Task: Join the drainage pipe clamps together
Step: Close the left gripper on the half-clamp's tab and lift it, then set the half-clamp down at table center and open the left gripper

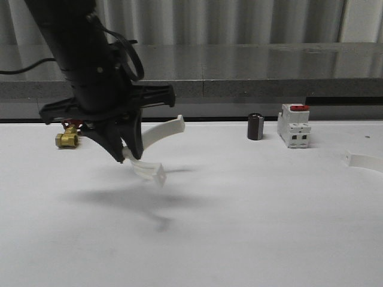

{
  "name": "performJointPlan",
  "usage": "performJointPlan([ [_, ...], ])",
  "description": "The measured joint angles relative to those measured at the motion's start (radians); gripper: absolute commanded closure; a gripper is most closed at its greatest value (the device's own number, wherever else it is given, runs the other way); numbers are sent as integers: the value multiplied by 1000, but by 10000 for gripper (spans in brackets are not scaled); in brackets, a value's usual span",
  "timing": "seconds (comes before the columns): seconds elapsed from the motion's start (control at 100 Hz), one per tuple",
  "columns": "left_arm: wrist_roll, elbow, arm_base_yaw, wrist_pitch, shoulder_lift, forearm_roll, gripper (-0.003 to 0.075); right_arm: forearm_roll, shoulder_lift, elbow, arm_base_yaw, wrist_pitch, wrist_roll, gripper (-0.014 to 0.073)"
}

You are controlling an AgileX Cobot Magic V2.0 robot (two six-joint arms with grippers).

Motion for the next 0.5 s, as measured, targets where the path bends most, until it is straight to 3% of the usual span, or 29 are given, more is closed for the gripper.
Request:
performJointPlan([
  [0.5, -79, -8, -38, -73, 121, 0, 606, 0, 0, 0, 0, 0, 0, 712],
])
